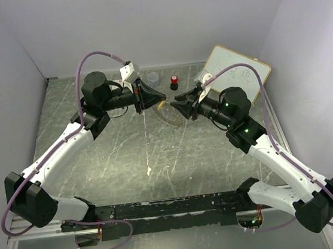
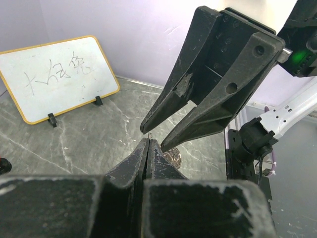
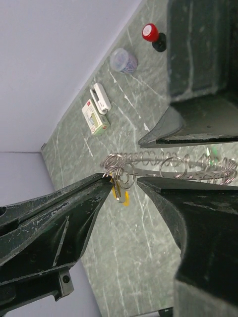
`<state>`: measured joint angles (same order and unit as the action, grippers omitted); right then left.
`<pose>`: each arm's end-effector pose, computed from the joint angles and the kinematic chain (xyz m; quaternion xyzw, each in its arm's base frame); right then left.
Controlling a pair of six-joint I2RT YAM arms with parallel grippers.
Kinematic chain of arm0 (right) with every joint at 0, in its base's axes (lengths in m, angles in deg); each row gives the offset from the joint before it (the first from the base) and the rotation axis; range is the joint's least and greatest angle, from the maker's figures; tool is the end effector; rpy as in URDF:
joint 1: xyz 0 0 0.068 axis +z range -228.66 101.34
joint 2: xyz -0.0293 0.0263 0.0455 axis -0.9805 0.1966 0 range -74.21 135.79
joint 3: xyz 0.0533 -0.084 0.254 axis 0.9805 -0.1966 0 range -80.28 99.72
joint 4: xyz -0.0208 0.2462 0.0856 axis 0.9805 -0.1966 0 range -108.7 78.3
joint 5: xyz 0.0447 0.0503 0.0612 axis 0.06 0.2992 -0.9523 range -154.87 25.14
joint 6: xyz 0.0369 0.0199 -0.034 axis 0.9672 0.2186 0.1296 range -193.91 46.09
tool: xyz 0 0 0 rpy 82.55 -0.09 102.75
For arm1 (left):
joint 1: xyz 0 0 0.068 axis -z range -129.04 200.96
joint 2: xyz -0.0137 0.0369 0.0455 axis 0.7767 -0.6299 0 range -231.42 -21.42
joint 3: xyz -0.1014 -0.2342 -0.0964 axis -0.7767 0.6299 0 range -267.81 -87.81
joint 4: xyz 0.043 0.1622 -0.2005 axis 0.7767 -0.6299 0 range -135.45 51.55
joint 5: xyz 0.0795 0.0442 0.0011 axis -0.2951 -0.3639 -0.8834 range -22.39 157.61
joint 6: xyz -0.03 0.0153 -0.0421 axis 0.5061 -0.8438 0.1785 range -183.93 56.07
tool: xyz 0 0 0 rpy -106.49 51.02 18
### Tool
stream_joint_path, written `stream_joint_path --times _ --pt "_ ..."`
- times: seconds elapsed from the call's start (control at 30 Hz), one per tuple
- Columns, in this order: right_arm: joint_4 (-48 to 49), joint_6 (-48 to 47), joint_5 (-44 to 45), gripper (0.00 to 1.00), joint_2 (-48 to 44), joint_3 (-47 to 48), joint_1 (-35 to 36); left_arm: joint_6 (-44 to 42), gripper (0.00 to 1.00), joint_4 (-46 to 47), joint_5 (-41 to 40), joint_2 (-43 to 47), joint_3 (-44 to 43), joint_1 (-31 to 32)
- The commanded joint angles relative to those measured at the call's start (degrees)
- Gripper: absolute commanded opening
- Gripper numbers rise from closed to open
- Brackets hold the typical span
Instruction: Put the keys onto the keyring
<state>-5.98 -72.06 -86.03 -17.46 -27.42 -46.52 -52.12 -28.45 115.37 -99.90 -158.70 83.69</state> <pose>0.1887 0.1337 0.3809 -0.3060 0.6257 0.3286 0.6379 0.2516 -0.1931 0.4034 0.4022 0.5693 -0.5094 0.5046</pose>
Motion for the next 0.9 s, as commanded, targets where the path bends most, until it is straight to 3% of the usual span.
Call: stream_joint_path --times 0.0,0.87 --pt "3.8 1.2 -3.5 0.28 1.2 -0.4 -0.7 -0.2 0.07 1.8 2.3 0.4 -3.3 0.2" --pt "2.0 -1.1 6.2 0.2 -0.8 0.6 2.5 6.2 0.07 0.5 -10.6 -0.8 -5.0 0.9"
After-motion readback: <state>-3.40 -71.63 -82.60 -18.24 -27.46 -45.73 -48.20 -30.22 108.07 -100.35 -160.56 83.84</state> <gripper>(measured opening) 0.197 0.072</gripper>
